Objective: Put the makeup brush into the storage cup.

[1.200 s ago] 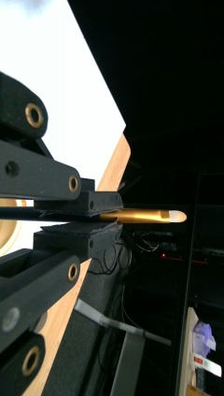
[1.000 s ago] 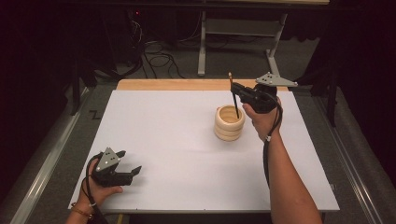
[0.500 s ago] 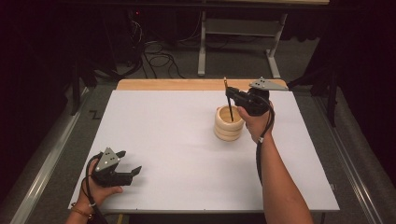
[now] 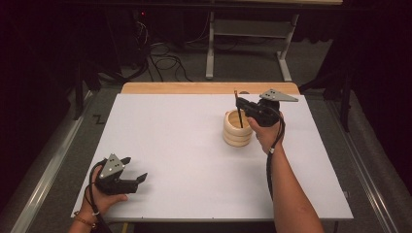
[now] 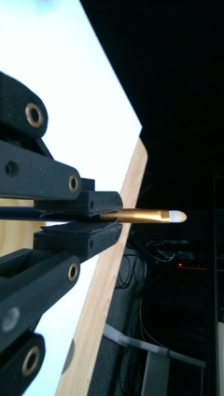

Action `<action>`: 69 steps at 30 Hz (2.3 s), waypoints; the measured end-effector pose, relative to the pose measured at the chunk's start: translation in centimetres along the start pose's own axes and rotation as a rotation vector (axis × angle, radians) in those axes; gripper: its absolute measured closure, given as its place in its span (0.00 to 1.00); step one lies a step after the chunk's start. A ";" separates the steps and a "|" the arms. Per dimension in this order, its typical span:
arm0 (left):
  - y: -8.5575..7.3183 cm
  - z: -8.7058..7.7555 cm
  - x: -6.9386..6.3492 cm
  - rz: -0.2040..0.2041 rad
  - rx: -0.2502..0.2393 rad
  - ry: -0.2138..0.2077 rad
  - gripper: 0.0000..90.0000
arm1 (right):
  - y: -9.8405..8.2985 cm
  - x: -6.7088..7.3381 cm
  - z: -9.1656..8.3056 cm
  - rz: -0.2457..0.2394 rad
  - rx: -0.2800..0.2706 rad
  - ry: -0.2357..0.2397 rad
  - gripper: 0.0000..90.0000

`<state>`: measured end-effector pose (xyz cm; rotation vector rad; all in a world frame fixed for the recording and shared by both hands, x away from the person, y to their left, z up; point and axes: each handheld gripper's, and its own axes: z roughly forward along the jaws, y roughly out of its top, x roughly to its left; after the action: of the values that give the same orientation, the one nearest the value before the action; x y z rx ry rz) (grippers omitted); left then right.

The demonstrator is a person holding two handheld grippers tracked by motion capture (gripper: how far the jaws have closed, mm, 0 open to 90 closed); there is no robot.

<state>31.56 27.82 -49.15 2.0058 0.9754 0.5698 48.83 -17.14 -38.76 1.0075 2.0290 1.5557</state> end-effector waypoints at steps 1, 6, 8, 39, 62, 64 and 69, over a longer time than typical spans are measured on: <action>0.0 0.0 0.0 -0.001 0.001 -0.001 0.19 | -0.2 0.0 0.0 0.010 0.001 -0.002 0.94; 0.0 0.0 0.0 0.000 0.000 -0.001 0.19 | -0.5 -0.2 0.0 0.003 0.006 -0.004 0.94; 0.0 0.0 0.0 0.000 0.002 0.000 0.19 | -0.6 -0.2 -0.1 0.008 0.009 -0.005 0.94; 0.0 0.1 0.0 0.003 0.007 -0.004 0.19 | -1.3 -0.4 -0.5 0.010 0.010 -0.016 0.90; 0.0 0.2 -0.1 0.007 0.014 0.001 0.19 | -0.9 -0.3 -2.4 -0.052 0.022 -0.063 0.61; 0.0 0.2 -0.1 0.007 0.014 0.002 0.19 | -0.8 -0.2 -2.5 -0.067 0.018 -0.076 0.58; 0.0 0.2 -0.1 0.010 0.016 0.004 0.19 | -0.5 -0.2 -2.9 -0.070 0.014 -0.089 0.48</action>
<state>31.62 27.67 -49.25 2.0249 0.9761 0.5737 46.84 -19.26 -38.41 0.9822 1.9951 1.4373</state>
